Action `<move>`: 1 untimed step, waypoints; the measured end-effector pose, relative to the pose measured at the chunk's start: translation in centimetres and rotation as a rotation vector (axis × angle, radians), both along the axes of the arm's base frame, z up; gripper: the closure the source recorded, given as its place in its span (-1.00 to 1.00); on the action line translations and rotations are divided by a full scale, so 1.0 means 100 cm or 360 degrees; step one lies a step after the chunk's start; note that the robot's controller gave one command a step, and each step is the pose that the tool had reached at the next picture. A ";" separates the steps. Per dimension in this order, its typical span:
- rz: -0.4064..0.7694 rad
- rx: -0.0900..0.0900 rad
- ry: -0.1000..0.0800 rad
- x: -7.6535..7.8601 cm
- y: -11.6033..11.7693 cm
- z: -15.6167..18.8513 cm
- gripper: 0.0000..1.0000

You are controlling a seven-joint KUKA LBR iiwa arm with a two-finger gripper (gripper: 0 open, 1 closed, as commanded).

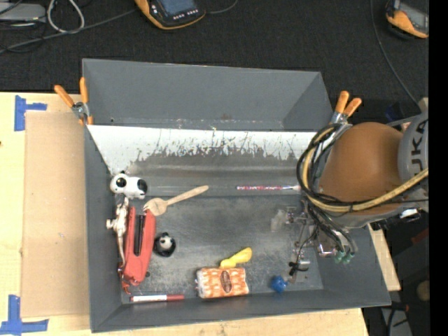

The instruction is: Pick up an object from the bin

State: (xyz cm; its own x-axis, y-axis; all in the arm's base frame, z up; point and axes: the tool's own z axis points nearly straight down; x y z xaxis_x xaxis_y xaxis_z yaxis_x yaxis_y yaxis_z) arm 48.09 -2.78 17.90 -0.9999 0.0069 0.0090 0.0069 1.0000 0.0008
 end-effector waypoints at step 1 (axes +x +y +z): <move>0.0002 -0.0001 -0.0012 0.002 0.000 0.003 -1.00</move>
Offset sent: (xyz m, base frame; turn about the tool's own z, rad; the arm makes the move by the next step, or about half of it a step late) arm -0.0086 -0.0233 -0.0872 -0.0958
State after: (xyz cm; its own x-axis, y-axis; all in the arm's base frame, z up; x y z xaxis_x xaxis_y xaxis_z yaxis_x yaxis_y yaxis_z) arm 48.26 -2.78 18.20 -1.0000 0.0056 0.0018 0.0056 1.0000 0.0003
